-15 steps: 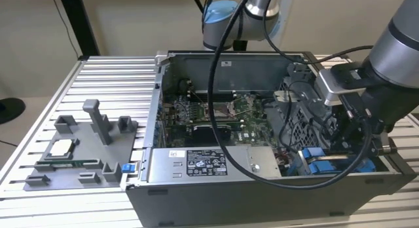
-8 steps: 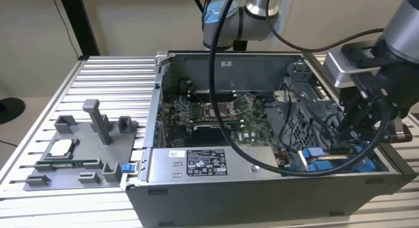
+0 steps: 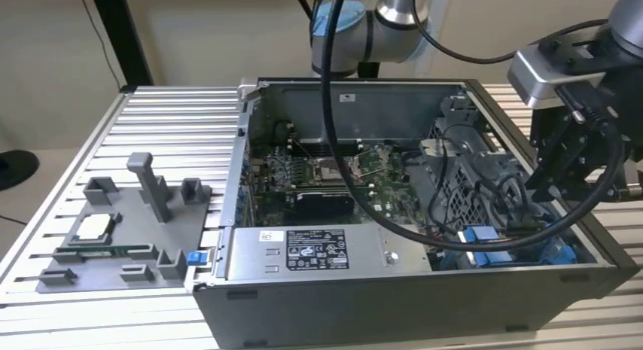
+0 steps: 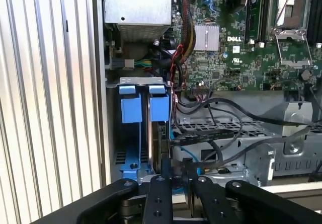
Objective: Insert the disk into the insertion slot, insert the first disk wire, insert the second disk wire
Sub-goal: 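Insert the second disk wire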
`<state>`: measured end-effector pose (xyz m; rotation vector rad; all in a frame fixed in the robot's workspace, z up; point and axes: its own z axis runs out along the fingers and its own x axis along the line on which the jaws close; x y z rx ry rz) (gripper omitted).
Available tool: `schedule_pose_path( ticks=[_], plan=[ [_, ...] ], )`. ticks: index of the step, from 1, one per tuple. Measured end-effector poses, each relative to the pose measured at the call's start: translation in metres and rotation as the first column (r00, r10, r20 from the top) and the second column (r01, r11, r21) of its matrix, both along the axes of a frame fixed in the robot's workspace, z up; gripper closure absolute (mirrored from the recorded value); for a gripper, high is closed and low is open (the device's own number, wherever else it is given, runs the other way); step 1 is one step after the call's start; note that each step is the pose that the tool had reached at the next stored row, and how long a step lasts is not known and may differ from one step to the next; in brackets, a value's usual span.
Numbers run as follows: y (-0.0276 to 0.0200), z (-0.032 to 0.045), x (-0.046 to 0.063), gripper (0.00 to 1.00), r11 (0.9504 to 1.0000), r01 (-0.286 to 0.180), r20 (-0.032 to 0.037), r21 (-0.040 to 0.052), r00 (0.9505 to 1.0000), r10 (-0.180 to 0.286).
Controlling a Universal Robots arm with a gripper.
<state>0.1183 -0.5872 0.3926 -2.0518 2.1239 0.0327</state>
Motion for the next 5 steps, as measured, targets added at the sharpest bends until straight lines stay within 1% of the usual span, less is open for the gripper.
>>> schedule_pose_path(
  ticks=[5],
  plan=[
    [0.0,0.0005,-0.0001,0.0,1.0,0.0,0.0,-0.0003,1.0,0.0]
  ],
)
